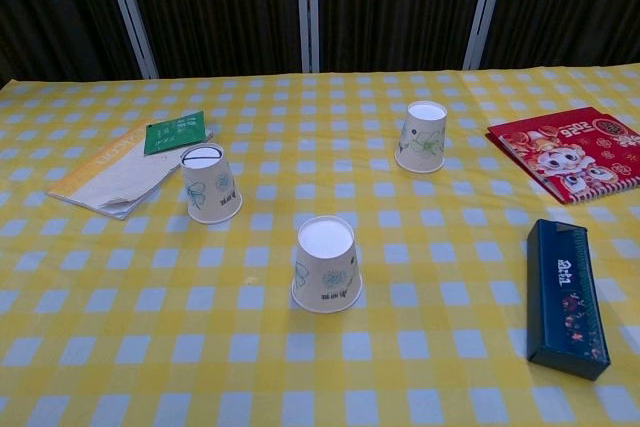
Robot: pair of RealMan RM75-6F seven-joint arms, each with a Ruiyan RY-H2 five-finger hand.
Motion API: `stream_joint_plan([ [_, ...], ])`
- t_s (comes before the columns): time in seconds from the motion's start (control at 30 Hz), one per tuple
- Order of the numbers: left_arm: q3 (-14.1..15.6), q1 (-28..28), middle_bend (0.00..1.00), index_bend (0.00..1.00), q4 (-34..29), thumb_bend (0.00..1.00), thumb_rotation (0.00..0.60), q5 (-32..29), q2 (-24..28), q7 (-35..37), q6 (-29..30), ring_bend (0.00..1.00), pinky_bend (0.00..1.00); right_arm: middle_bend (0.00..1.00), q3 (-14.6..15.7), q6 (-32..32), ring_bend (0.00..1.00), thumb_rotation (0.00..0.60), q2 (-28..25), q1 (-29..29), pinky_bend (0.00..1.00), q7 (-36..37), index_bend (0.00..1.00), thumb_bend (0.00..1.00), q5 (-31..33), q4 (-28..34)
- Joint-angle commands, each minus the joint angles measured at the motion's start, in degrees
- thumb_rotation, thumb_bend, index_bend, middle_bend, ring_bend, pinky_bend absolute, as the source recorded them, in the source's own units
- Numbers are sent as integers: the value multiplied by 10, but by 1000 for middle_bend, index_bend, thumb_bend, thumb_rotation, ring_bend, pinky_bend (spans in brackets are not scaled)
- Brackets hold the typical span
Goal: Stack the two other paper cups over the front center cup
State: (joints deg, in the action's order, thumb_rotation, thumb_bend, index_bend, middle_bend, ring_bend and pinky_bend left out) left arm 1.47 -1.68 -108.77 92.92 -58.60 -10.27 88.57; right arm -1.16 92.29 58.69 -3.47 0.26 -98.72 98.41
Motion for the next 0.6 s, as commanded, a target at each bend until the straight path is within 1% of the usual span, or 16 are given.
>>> stream_joint_plan([
  [0.03,-1,0,0,0,1,0,600,0,0,0,1,0,0,0,0,-2,0,600,0,0,0,1,0,0,1,0],
  [0.2,0,0,0,0,0,0,600,-1,0,1,-3,0,0,0,1,-14,0,600,3,-4,0,4,0,0,8,-4],
  [0.33,2,-4,0,0,-1,0,600,-2,-2,-1,-13,0,0,0,-10,-41,0,600,14,-22,0,6,1,0,26,-12],
  [0.43,0,-7,0,0,-5,0,600,-4,-4,-6,-19,0,0,0,-34,-93,0,600,24,-63,0,5,10,0,45,-25],
  [0.53,-4,-11,0,0,-6,0,600,-11,-6,-12,-24,0,0,0,-69,-171,0,600,31,-121,10,8,32,0,85,-36],
  [0.6,-7,-14,0,0,-7,0,600,-20,-6,-12,-29,0,0,33,-92,-222,0,600,37,-160,106,9,50,0,111,-49],
])
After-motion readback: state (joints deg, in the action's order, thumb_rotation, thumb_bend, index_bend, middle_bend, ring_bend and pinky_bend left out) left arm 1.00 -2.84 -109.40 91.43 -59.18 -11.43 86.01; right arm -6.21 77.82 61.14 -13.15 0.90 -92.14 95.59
